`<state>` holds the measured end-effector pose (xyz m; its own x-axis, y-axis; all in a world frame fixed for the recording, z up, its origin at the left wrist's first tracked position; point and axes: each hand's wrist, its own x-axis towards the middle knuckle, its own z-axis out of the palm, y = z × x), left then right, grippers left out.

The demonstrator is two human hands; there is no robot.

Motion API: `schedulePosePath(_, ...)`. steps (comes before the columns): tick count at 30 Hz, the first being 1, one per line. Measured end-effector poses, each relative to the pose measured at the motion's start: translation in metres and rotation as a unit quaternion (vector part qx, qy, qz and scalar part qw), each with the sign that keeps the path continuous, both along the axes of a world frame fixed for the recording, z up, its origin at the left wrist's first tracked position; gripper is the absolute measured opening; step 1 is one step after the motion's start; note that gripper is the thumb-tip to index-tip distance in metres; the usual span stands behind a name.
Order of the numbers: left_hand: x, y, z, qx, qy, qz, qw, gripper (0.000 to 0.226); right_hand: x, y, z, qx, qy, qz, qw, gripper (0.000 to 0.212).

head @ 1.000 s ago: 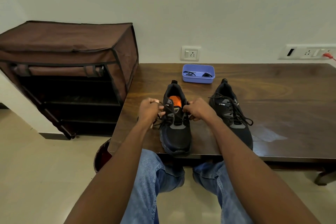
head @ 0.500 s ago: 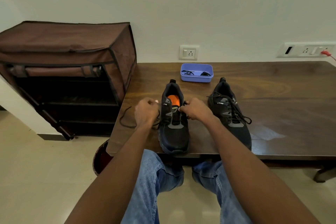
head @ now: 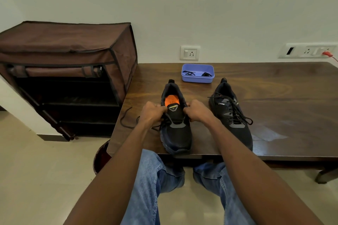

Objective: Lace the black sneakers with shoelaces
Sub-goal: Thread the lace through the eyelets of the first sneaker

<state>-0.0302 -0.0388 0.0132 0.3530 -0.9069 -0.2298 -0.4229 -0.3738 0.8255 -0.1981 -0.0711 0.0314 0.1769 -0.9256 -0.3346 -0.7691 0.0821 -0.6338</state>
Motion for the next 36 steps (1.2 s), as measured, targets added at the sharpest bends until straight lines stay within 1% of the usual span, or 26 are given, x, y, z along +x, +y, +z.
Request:
schedulePosePath(1, 0.0, 0.001, 0.0, -0.004, 0.007, -0.002, 1.0, 0.034, 0.002, 0.001, 0.0, -0.002, 0.001, -0.004, 1.0, 0.01)
schedulePosePath(2, -0.001, 0.002, -0.001, -0.009, 0.006, -0.008, 1.0, 0.035, 0.005, 0.004, -0.001, -0.011, 0.004, -0.008, 1.0, 0.012)
schedulePosePath(4, -0.003, 0.003, 0.0, -0.014, -0.015, -0.019, 1.0, 0.04, 0.012, 0.009, -0.003, -0.081, 0.029, 0.007, 0.996, 0.039)
schedulePosePath(5, -0.004, 0.004, 0.001, -0.012, -0.024, -0.021, 0.999, 0.042, 0.016, 0.012, -0.004, -0.121, 0.047, 0.027, 0.991, 0.047)
schedulePosePath(6, -0.005, 0.004, 0.001, -0.01, -0.029, -0.02, 0.999, 0.044, 0.02, 0.014, -0.005, -0.145, 0.059, 0.052, 0.986, 0.046)
schedulePosePath(8, -0.005, 0.005, 0.002, -0.008, -0.034, -0.018, 0.999, 0.045, 0.026, 0.02, -0.004, -0.119, 0.085, 0.088, 0.985, 0.035)
schedulePosePath(10, -0.007, 0.006, 0.004, -0.002, -0.028, -0.027, 0.999, 0.042, 0.027, 0.023, -0.007, -0.076, 0.125, 0.112, 0.983, 0.04)
schedulePosePath(11, -0.008, 0.006, 0.005, 0.002, -0.022, -0.031, 0.999, 0.04, 0.026, 0.024, -0.009, -0.072, 0.135, 0.116, 0.981, 0.044)
schedulePosePath(13, -0.008, 0.008, 0.005, 0.008, -0.015, -0.035, 0.999, 0.038, 0.026, 0.025, -0.012, -0.091, 0.131, 0.126, 0.979, 0.043)
schedulePosePath(16, -0.008, 0.008, 0.006, 0.008, -0.028, -0.037, 0.999, 0.039, 0.03, 0.025, -0.017, -0.127, 0.138, 0.121, 0.975, 0.03)
schedulePosePath(20, -0.008, 0.006, 0.007, 0.017, -0.059, -0.042, 0.997, 0.044, 0.031, 0.027, -0.015, -0.145, 0.09, 0.078, 0.982, 0.022)
schedulePosePath(22, -0.008, 0.005, 0.007, 0.022, -0.052, -0.049, 0.997, 0.043, 0.03, 0.027, -0.013, -0.155, 0.072, 0.045, 0.984, 0.02)
schedulePosePath(23, -0.008, 0.005, 0.007, 0.026, -0.047, -0.049, 0.997, 0.041, 0.029, 0.028, -0.012, -0.152, 0.057, 0.007, 0.987, 0.02)
schedulePosePath(25, -0.007, 0.004, 0.008, 0.027, -0.043, -0.039, 0.998, 0.04, 0.027, 0.031, -0.011, -0.121, -0.008, -0.111, 0.986, 0.019)
schedulePosePath(26, -0.007, 0.003, 0.007, 0.023, -0.042, -0.033, 0.998, 0.04, 0.026, 0.031, -0.012, -0.095, -0.052, -0.176, 0.978, 0.019)
schedulePosePath(28, -0.007, 0.003, 0.007, 0.017, -0.037, -0.025, 0.999, 0.038, 0.023, 0.032, -0.014, -0.042, -0.168, -0.293, 0.94, 0.018)
schedulePosePath(29, -0.008, 0.003, 0.007, 0.016, -0.034, -0.028, 0.999, 0.036, 0.023, 0.031, -0.016, -0.025, -0.218, -0.329, 0.918, 0.017)
schedulePosePath(30, -0.008, 0.004, 0.007, 0.015, -0.032, -0.033, 0.999, 0.035, 0.023, 0.032, -0.015, -0.019, -0.237, -0.344, 0.908, 0.017)
schedulePosePath(31, -0.008, 0.004, 0.006, 0.016, -0.033, -0.037, 0.999, 0.033, 0.023, 0.032, -0.013, -0.024, -0.219, -0.334, 0.917, 0.017)
schedulePosePath(32, -0.008, 0.005, 0.006, 0.015, -0.036, -0.038, 0.998, 0.032, 0.024, 0.034, -0.01, -0.045, -0.165, -0.302, 0.938, 0.019)
schedulePosePath(33, -0.007, 0.005, 0.006, 0.013, -0.038, -0.038, 0.998, 0.032, 0.024, 0.035, -0.008, -0.084, -0.091, -0.247, 0.961, 0.024)
schedulePosePath(34, -0.007, 0.006, 0.006, 0.011, -0.039, -0.039, 0.998, 0.033, 0.023, 0.037, -0.006, -0.135, -0.029, -0.175, 0.975, 0.032)
schedulePosePath(35, -0.006, 0.006, 0.006, 0.009, -0.038, -0.04, 0.998, 0.032, 0.022, 0.038, -0.006, -0.187, 0.013, -0.096, 0.978, 0.037)
schedulePosePath(36, -0.005, 0.006, 0.007, 0.009, -0.037, -0.041, 0.998, 0.032, 0.024, 0.039, -0.007, -0.216, 0.04, -0.025, 0.975, 0.038)
